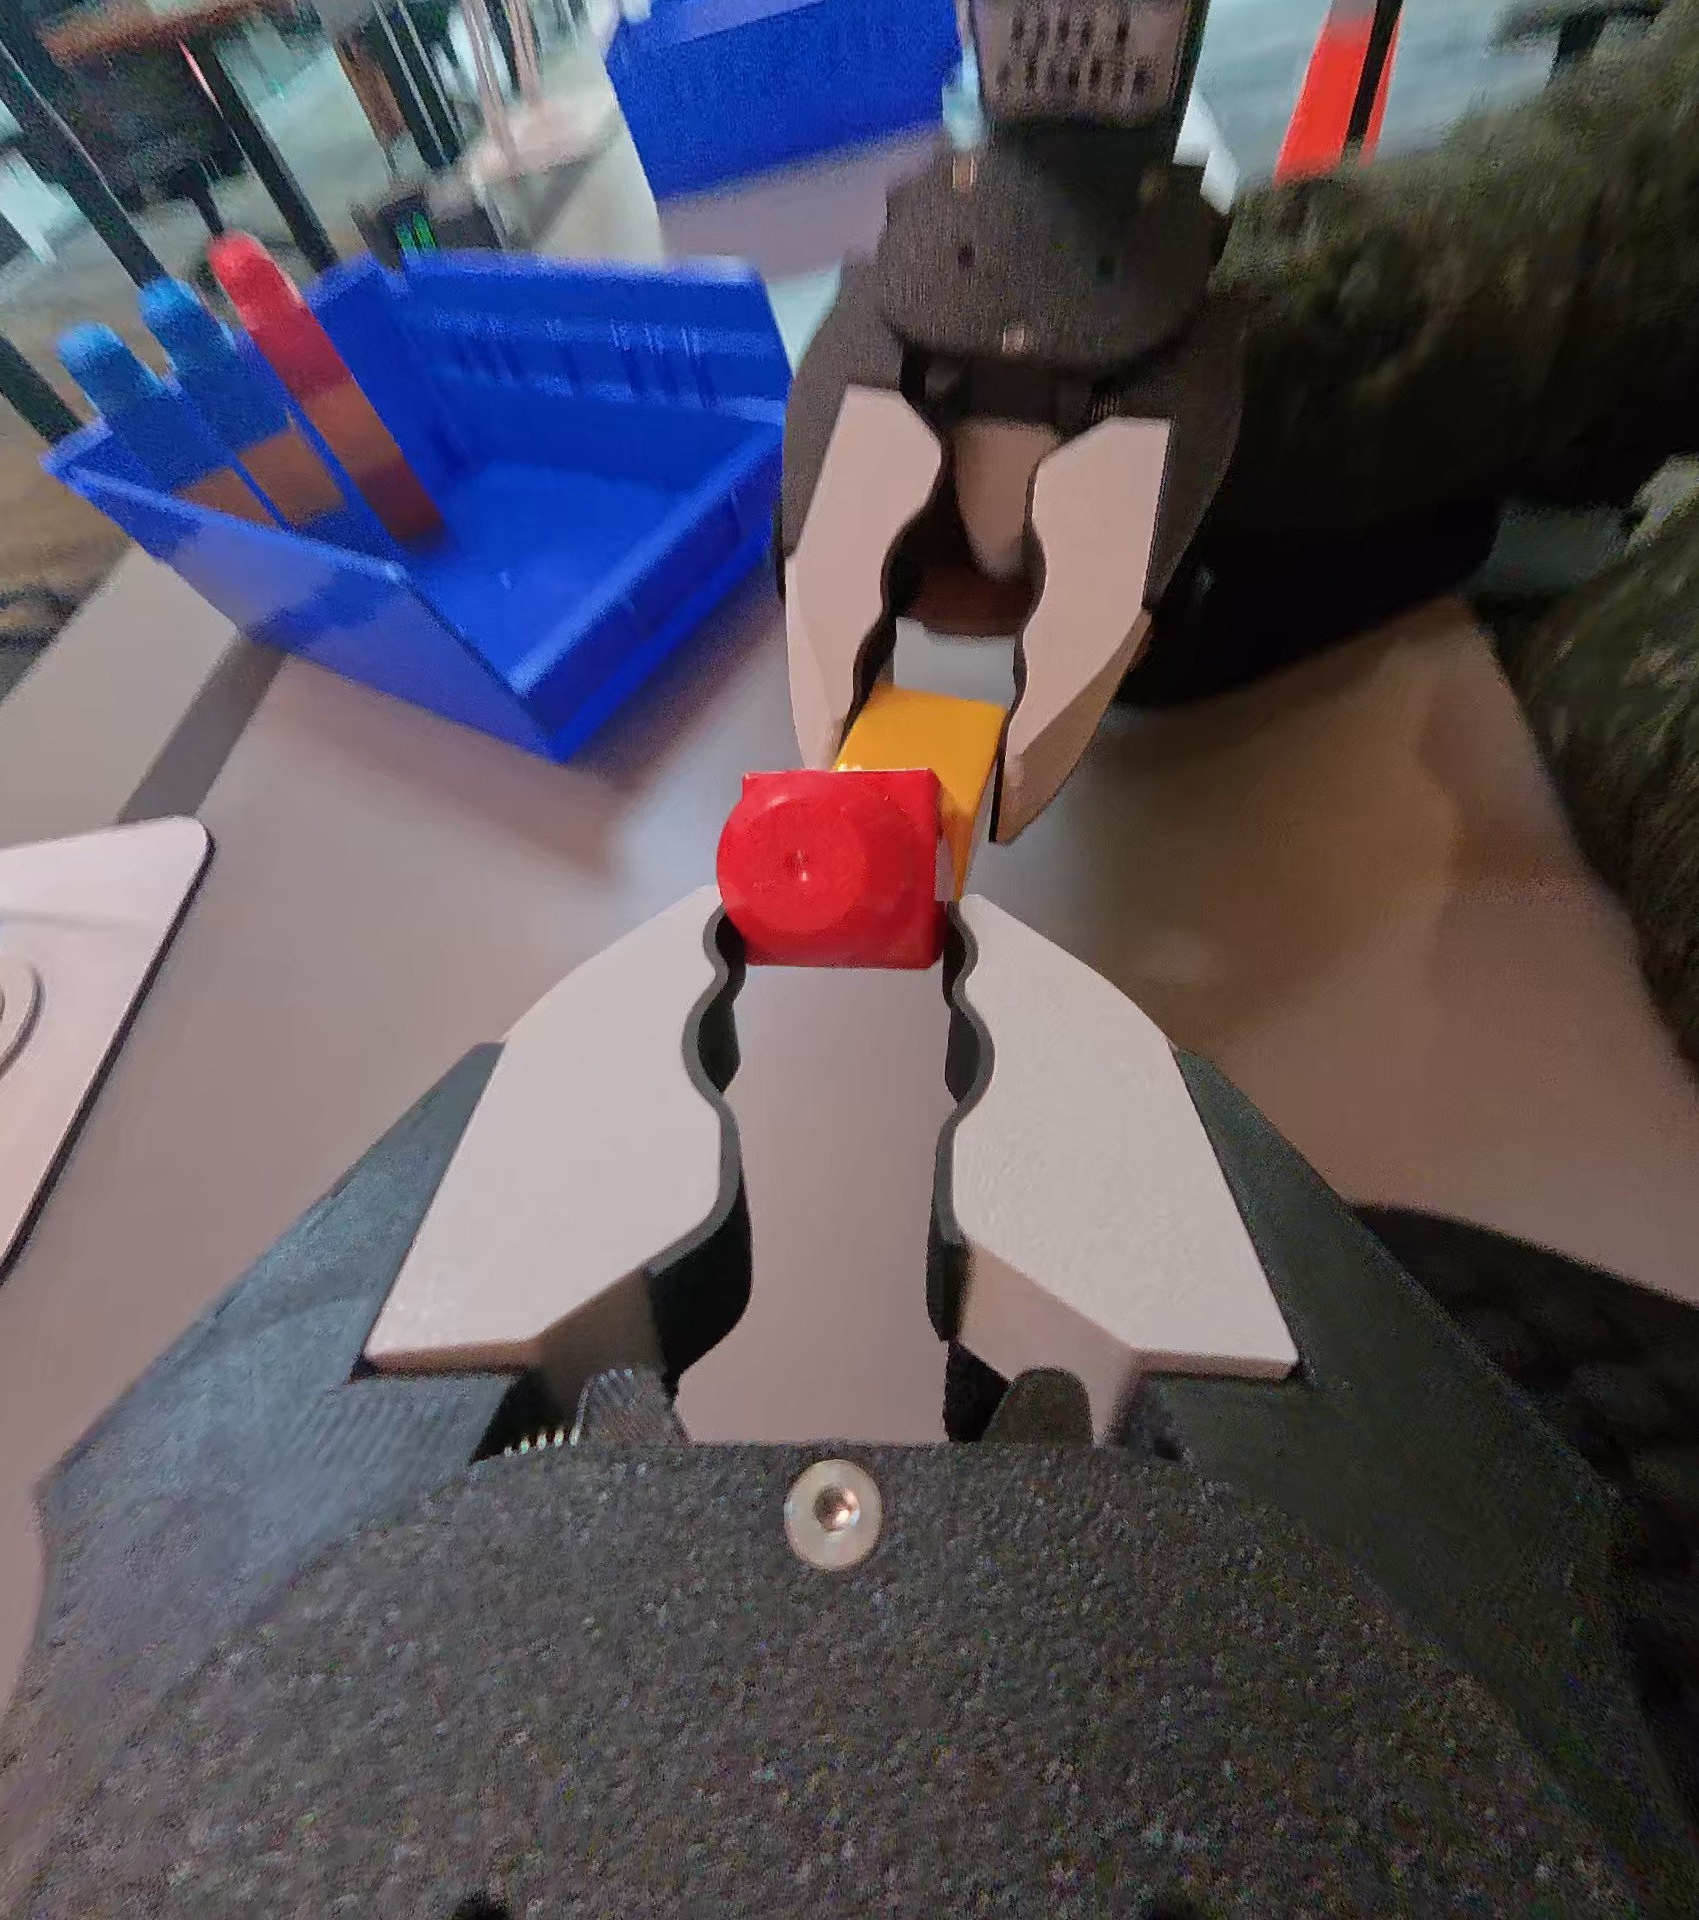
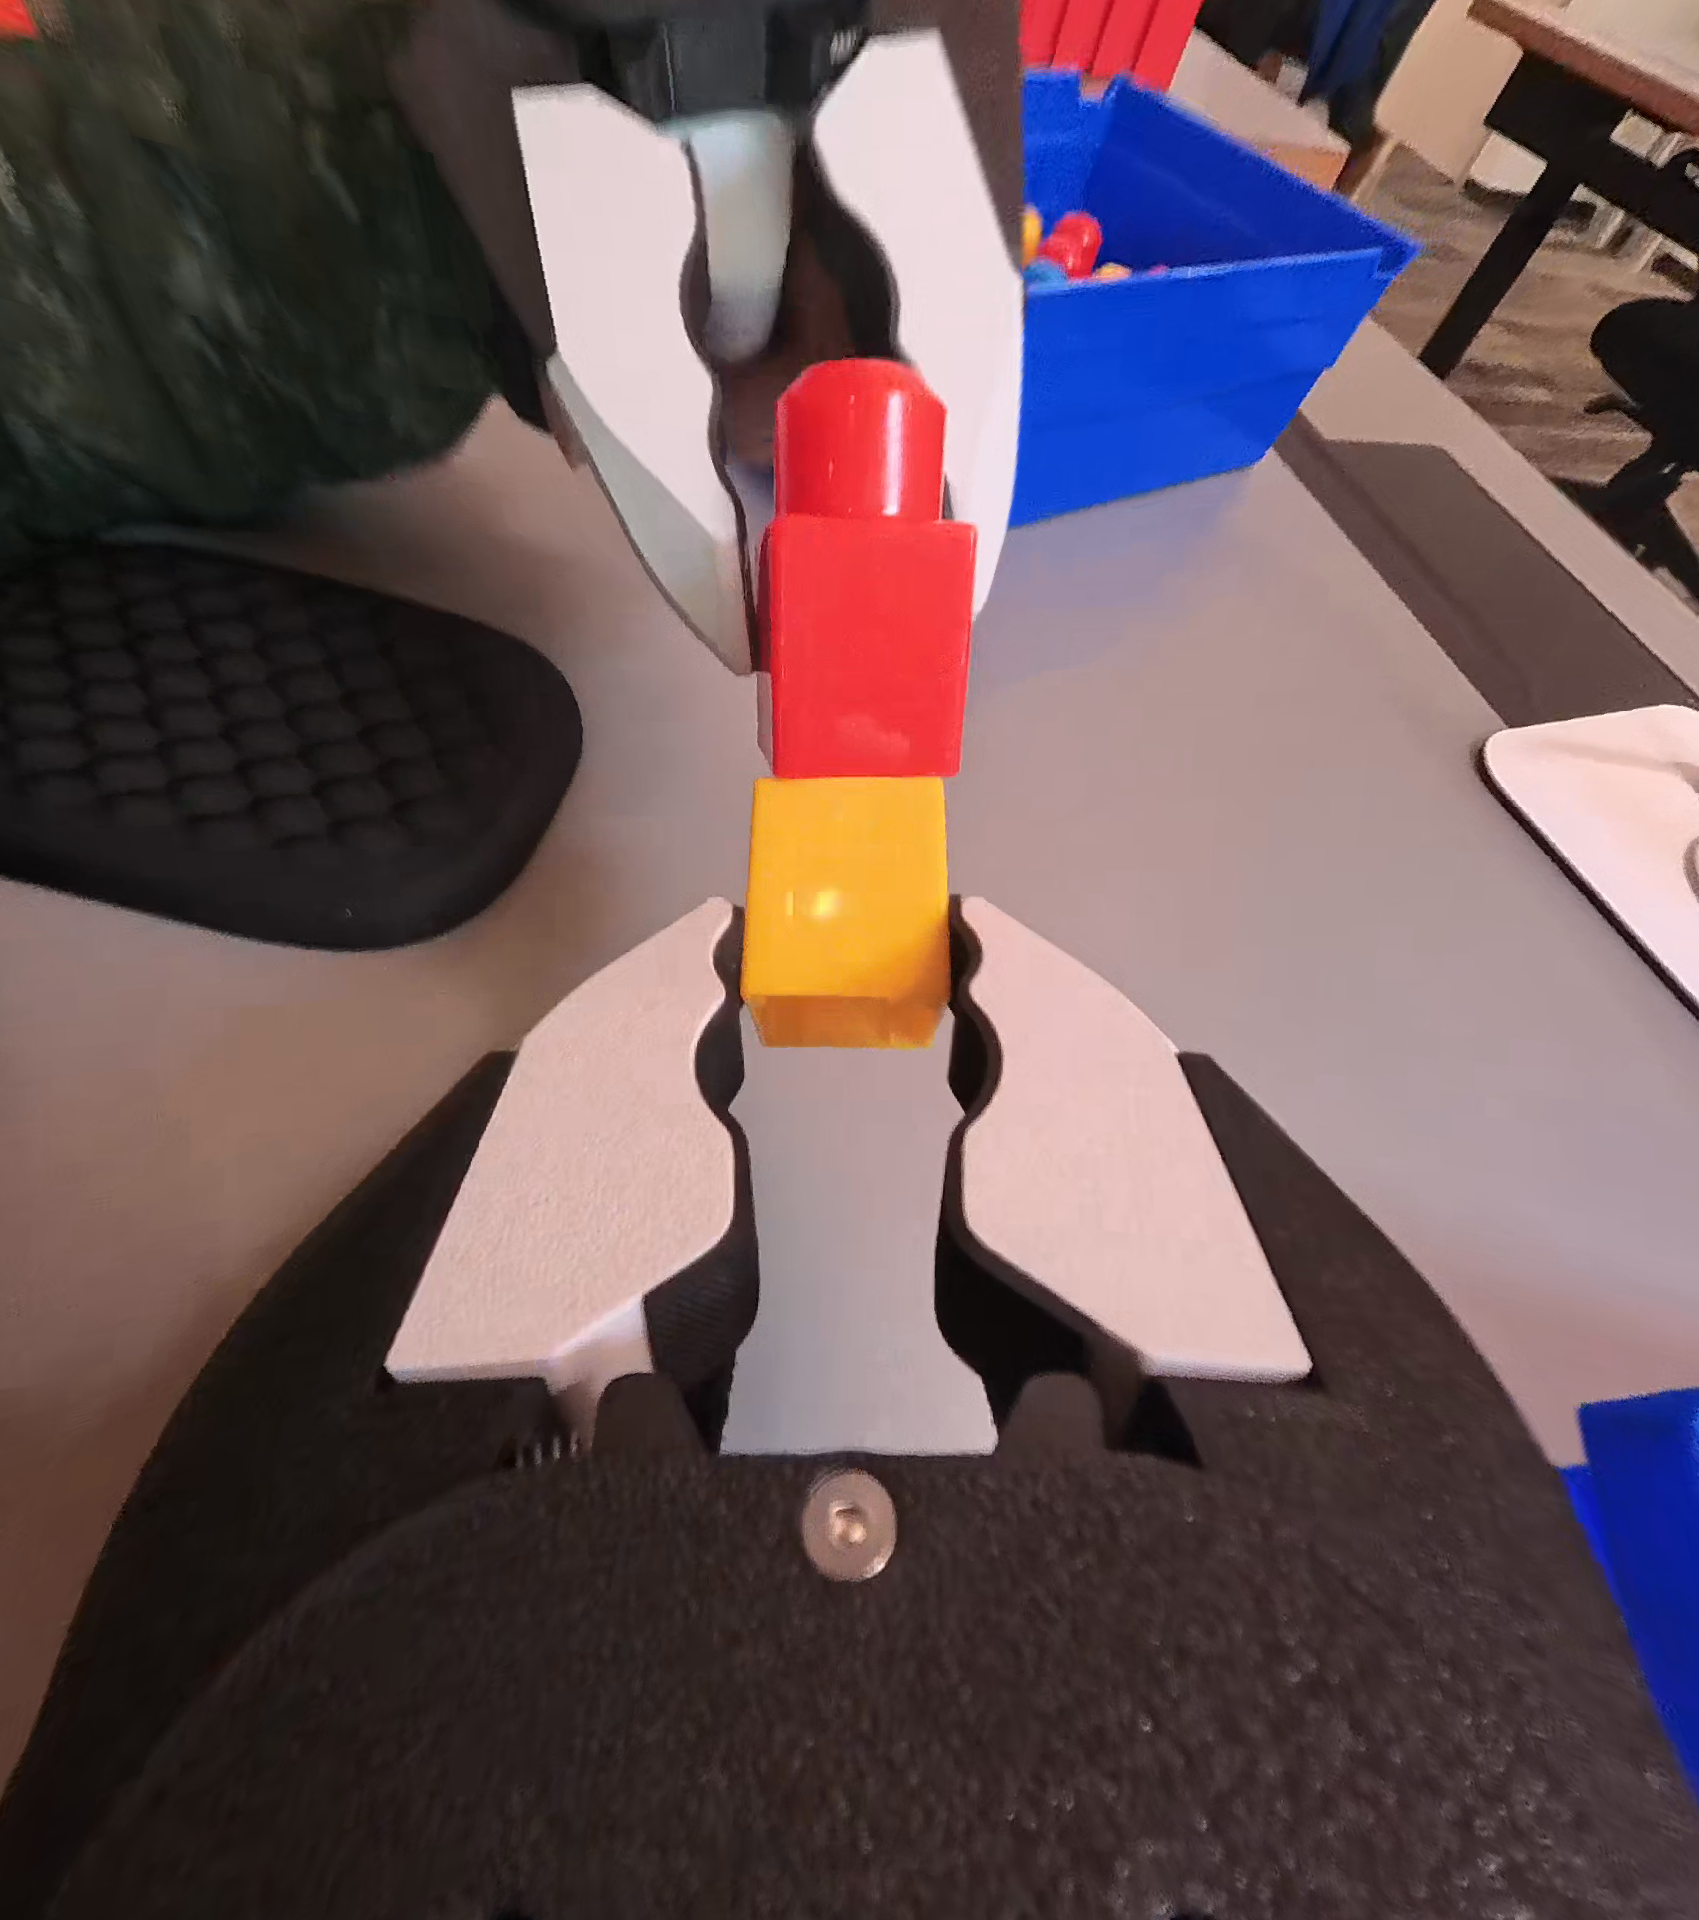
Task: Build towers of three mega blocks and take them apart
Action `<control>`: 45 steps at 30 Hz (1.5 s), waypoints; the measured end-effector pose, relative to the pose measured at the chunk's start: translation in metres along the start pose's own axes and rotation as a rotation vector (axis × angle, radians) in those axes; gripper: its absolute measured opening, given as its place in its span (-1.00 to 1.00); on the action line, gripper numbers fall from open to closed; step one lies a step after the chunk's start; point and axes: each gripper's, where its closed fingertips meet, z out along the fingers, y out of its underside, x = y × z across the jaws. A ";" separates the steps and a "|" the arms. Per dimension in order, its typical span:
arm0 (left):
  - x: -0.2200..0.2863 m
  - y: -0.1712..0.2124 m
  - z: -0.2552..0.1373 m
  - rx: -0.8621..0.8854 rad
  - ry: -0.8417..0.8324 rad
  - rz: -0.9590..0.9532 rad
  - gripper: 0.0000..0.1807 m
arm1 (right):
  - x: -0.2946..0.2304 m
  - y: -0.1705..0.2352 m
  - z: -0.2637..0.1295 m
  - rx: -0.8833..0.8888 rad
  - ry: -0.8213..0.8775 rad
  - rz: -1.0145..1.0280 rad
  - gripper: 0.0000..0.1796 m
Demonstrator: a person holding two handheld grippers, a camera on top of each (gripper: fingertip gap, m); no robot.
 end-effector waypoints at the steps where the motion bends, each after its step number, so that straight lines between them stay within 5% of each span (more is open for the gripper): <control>1: 0.001 -0.008 -0.002 0.081 0.014 -0.028 -0.60 | 0.000 -0.006 -0.003 0.051 -0.017 0.034 -0.59; 15: -0.003 -0.087 -0.020 0.730 0.049 -0.342 -0.61 | 0.011 -0.086 -0.067 0.691 -0.141 0.349 -0.60; 30: 0.007 -0.084 -0.006 0.688 0.073 -0.377 -0.61 | 0.009 -0.089 -0.070 0.720 -0.152 0.366 -0.60; 45: 0.030 -0.061 0.029 0.461 0.152 -0.332 -0.60 | 0.003 -0.090 -0.077 0.676 -0.176 0.264 -0.59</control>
